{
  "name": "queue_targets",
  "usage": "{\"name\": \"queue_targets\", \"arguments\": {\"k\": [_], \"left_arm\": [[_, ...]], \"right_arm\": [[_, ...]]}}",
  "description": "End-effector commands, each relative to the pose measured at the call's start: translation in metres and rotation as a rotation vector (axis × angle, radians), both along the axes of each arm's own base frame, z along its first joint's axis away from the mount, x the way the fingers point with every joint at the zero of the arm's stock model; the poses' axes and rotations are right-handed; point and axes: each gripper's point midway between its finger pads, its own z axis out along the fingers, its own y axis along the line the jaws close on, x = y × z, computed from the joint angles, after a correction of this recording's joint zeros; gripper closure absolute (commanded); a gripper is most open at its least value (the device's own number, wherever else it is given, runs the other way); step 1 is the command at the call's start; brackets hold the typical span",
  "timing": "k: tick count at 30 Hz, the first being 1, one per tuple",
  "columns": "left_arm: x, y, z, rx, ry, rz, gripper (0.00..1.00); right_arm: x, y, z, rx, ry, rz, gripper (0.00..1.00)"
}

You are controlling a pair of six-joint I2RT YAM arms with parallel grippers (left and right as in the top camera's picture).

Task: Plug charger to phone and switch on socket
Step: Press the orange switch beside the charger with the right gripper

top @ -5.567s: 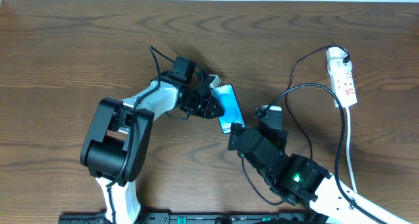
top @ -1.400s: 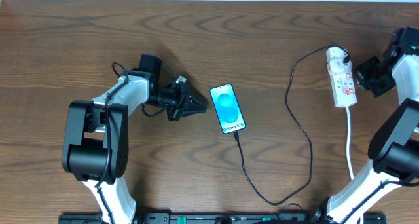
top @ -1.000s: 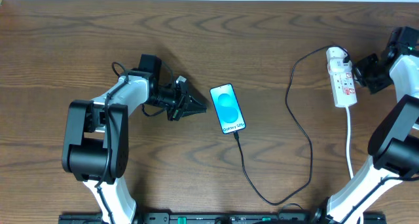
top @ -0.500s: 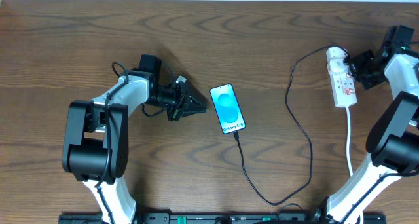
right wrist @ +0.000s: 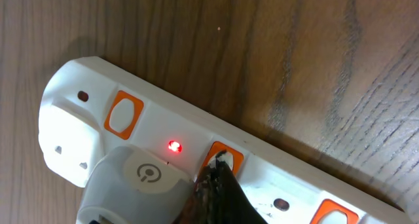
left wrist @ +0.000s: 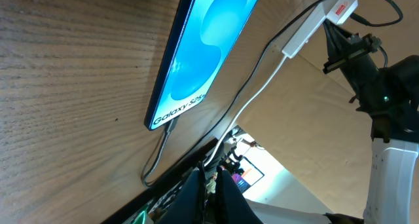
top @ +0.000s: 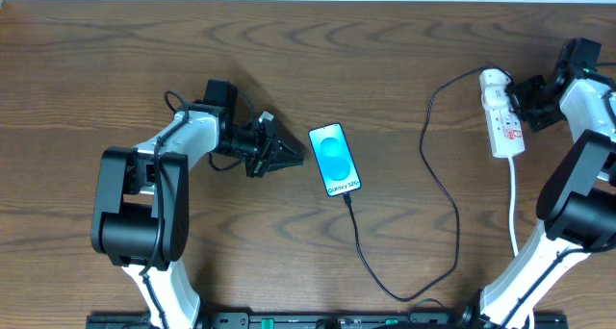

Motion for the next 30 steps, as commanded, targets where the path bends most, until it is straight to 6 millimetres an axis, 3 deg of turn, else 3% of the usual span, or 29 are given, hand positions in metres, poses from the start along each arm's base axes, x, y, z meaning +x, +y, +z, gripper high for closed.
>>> {"name": "queue_targets", "arguments": {"k": [1,5,10,13,20,30], "left_arm": [[0.004,0.003,0.005,0.015,-0.035,0.003,0.93],[0.004,0.004,0.003,0.029,-0.037,0.004,0.92],[0.004,0.004,0.003,0.029,-0.037,0.004,0.92],[0.004,0.004,0.003,0.028,-0.037,0.004,0.92],[0.004,0.004,0.003,0.028,-0.038,0.004,0.93],[0.004,0.004,0.003,0.028,-0.038,0.004,0.92]], "right_arm": [[-0.001,0.023,-0.042,0.068,0.071,0.032,0.99],[-0.005,0.037,-0.059,0.083,0.109,0.089,0.99],[0.0,0.055,-0.055,0.055,0.098,0.199,0.99],[0.002,0.056,-0.044,0.05,0.084,0.201,0.99],[0.013,0.051,0.013,-0.003,-0.026,0.195,0.99],[0.013,0.05,0.016,-0.002,-0.029,0.182,0.99]]}}
